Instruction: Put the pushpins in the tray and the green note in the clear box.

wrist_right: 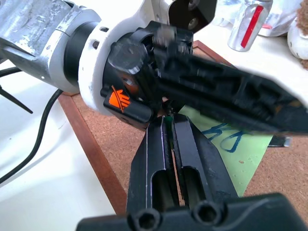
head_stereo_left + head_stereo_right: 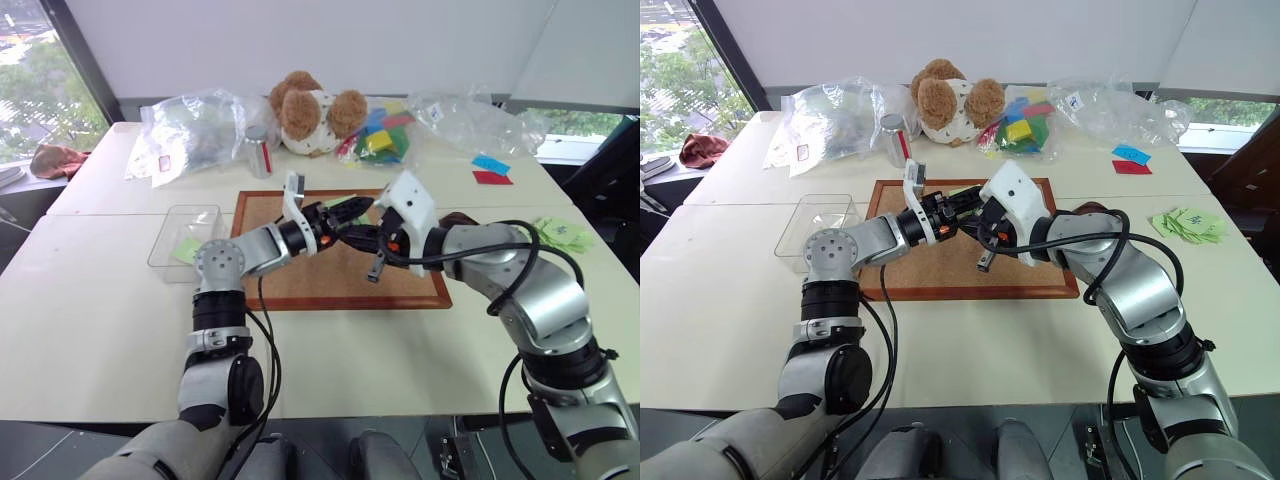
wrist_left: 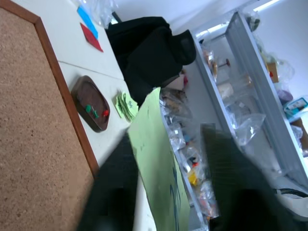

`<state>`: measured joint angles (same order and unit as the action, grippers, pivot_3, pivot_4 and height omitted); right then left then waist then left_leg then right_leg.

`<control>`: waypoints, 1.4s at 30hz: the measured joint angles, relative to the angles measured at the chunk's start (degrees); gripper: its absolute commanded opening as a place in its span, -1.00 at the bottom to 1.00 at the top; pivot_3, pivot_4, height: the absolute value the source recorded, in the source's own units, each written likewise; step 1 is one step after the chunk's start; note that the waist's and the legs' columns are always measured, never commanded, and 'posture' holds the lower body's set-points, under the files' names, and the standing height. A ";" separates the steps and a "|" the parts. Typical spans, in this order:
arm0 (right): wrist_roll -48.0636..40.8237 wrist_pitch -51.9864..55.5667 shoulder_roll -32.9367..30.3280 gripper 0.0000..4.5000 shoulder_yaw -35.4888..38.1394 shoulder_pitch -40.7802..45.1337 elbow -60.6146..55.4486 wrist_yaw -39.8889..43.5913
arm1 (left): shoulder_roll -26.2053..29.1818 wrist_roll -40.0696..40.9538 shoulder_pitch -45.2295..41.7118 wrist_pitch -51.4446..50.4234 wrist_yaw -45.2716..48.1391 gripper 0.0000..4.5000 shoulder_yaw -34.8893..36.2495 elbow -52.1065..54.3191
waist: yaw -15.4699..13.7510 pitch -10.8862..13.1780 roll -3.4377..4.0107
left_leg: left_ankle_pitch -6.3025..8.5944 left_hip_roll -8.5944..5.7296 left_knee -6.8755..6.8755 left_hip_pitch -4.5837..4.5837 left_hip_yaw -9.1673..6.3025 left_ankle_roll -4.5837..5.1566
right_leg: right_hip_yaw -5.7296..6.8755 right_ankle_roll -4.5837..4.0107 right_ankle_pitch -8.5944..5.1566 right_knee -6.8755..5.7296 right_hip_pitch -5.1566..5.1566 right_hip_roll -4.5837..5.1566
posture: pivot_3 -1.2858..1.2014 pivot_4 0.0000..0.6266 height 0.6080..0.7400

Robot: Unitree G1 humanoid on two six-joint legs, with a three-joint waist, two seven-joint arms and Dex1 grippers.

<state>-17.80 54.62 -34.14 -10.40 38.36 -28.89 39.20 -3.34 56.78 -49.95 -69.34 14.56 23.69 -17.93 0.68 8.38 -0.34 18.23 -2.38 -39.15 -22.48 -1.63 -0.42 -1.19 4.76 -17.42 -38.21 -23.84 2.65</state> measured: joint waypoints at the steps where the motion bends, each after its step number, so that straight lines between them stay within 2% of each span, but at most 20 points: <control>1: -0.02 0.05 0.00 -1.00 0.00 0.00 0.00 -0.07 | -0.10 0.45 0.07 -0.17 -0.29 -0.98 0.23 0.11 | 0.00 0.00 0.00 | 0.00 0.00 0.00 0.00 0.00 0.00 | 0.00 0.00 0.00 0.00 0.00 0.00 | 0.03 -0.52 1.00; 11: -1.40 1.50 -0.83 -1.00 1.09 1.05 0.00 -0.67 | 1.42 2.41 3.23 0.06 -2.57 -0.98 0.71 1.12 | 0.00 0.00 0.00 | -0.01 0.00 0.00 0.00 0.00 -0.01 | 0.00 0.00 0.00 0.00 -0.01 0.00 | 0.03 -0.52 1.00; 16: -3.12 4.18 -0.86 -1.00 3.52 2.81 -0.20 -1.31 | 2.86 1.39 3.42 2.62 -1.61 -0.98 0.05 -0.02 | -0.06 0.00 0.00 | -0.01 -0.01 0.00 0.00 0.00 -0.01 | 0.00 0.00 0.00 0.01 0.00 0.00 | 0.03 -0.52 1.00; 21: -3.12 5.39 -0.99 -1.00 8.98 3.84 2.16 -4.62 | 3.15 1.14 4.80 4.16 -1.54 -0.98 0.01 -0.65 | -0.11 0.00 0.00 | -0.01 -0.01 0.00 0.00 0.00 -0.01 | 0.00 0.00 0.00 0.01 0.02 0.00 | 0.03 -0.52 1.00; 28: 6.19 -2.24 -2.87 -1.00 14.00 2.65 21.86 -15.56 | 2.81 1.47 5.20 5.93 -2.52 -0.98 0.64 0.21 | -0.07 0.00 0.00 | -0.01 -0.02 0.05 0.00 0.03 -0.01 | -0.02 0.00 0.00 0.01 -0.02 0.01 | 0.03 -0.52 1.00; 33: 12.64 -12.74 -0.18 -1.00 15.37 2.41 40.95 -25.30 | 1.99 2.75 5.38 6.23 -3.99 -0.98 1.37 1.82 | 0.19 0.00 0.00 | -0.03 -0.02 0.03 0.00 0.11 -0.04 | -0.08 0.00 0.00 -0.07 -0.06 0.00 | 0.03 -0.52 1.00; 37: 12.97 -18.57 2.85 -1.00 17.96 2.96 53.05 -28.62 | 1.62 3.43 5.77 6.40 -4.95 -0.98 1.43 3.15 | 0.19 0.00 0.00 | -0.03 -0.02 0.01 0.00 0.13 -0.05 | -0.09 0.00 0.00 -0.09 -0.06 -0.01 | 0.03 -0.52 1.00; 42: 11.81 -23.74 5.22 -1.00 19.85 5.65 63.95 -27.97 | 1.27 3.90 6.92 7.25 -5.97 -0.98 1.66 4.38 | 0.37 0.00 0.00 | -0.04 -0.02 -0.01 0.00 0.14 -0.05 | -0.09 0.00 0.00 -0.11 -0.05 -0.02 | 0.03 -0.52 1.00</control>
<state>-5.98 30.88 -28.92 9.45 44.01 35.07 11.23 -2.07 60.68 -43.03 -62.09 8.59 25.34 -13.55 1.05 8.38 -0.34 18.19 -2.39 -39.16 -22.48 -1.49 -0.48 -1.27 4.76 -17.41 -38.32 -23.89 2.62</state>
